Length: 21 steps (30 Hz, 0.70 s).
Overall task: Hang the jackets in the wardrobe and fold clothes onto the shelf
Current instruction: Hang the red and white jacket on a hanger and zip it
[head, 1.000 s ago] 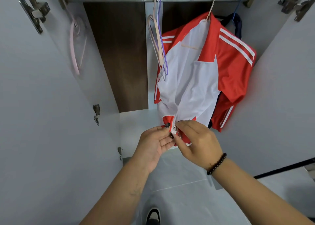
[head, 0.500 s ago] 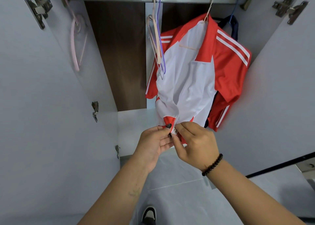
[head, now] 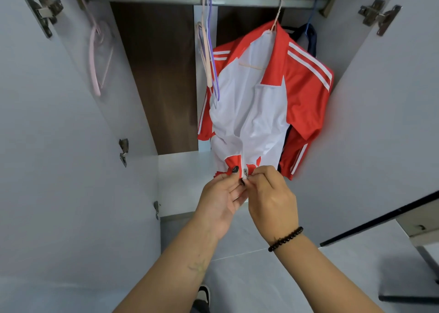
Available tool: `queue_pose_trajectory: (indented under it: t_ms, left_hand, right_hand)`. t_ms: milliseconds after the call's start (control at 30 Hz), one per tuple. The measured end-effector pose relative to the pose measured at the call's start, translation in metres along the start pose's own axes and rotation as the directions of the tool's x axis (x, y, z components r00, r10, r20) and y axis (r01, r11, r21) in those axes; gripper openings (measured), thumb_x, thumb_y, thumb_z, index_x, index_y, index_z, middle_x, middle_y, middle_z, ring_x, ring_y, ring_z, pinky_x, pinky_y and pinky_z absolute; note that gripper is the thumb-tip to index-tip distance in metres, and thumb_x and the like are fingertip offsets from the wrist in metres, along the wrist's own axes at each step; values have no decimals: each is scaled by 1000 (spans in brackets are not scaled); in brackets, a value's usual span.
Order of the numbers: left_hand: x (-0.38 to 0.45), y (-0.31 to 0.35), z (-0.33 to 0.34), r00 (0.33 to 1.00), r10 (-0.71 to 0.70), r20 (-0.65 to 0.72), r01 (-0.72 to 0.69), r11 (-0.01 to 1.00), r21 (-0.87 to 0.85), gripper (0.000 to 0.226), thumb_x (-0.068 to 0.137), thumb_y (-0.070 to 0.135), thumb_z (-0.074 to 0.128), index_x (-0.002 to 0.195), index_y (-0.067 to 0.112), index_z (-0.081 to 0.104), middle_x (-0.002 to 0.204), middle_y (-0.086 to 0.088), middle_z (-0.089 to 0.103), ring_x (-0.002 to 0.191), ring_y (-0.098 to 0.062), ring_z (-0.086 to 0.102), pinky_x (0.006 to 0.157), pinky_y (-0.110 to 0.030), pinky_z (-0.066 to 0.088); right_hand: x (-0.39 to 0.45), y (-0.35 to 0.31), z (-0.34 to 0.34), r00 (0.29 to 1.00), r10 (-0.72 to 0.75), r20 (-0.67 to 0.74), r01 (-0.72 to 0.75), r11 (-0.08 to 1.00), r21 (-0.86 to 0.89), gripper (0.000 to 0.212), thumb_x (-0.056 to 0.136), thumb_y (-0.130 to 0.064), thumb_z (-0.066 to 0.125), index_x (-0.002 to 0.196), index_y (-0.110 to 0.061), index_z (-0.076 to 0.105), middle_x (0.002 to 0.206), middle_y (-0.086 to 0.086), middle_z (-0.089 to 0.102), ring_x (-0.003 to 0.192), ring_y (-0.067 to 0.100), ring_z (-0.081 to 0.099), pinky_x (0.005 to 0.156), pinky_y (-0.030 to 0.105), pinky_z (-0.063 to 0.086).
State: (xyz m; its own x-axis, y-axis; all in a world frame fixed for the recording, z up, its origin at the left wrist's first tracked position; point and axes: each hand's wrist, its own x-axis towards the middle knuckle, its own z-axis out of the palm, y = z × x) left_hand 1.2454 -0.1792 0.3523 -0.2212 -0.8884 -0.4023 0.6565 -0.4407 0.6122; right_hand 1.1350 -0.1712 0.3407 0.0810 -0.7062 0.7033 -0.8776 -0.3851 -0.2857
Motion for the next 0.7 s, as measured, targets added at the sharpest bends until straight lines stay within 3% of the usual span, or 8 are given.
queue_pose_trajectory:
  t_ms: [233, 433, 567, 633, 700]
  left_hand:
    - [-6, -13, 10, 999, 38, 8, -39, 998, 55, 18, 94, 9, 53, 105, 8, 68, 101, -12, 73, 89, -20, 71, 89, -35, 55]
    - [-22, -12, 9, 989, 142, 28, -145, 974, 176, 23, 95, 2, 48, 101, 7, 70, 104, -14, 73, 93, -24, 72, 78, -28, 58]
    - [-31, -18, -3, 986, 167, -5, -159, 947, 280, 20, 96, 1, 48, 96, 7, 67, 103, -13, 74, 94, -24, 72, 72, -24, 57]
    - [-28, -20, -9, 971, 215, -106, -154, 897, 416, 8, 94, -1, 51, 92, 3, 58, 101, -17, 72, 91, -27, 72, 75, -28, 59]
    - [-24, -22, -14, 941, 278, -193, -120, 808, 576, 5, 92, 2, 54, 91, 6, 52, 101, -22, 68, 94, -32, 69, 86, -39, 58]
  right_hand:
    - [-1, 20, -20, 989, -136, 66, 138, 990, -37, 8, 78, 0, 74, 76, 1, 67, 81, 9, 64, 67, 25, 61, 47, 29, 50]
    - [-9, 19, -29, 987, -130, 91, 120, 986, 113, 6, 83, -5, 70, 80, 1, 68, 87, 11, 65, 74, 26, 64, 60, 35, 55]
    - [-9, 21, -37, 934, -83, 346, -8, 967, 253, 14, 83, -12, 72, 91, 0, 70, 96, 8, 64, 77, 19, 65, 67, 30, 57]
    - [3, 24, -39, 851, -86, 518, -89, 949, 304, 10, 80, -7, 75, 87, 0, 73, 95, 8, 63, 75, 18, 63, 70, 25, 55]
    - [19, 27, -40, 769, -107, 631, -131, 939, 319, 2, 79, -1, 72, 80, 0, 73, 92, 8, 63, 79, 19, 62, 72, 12, 47]
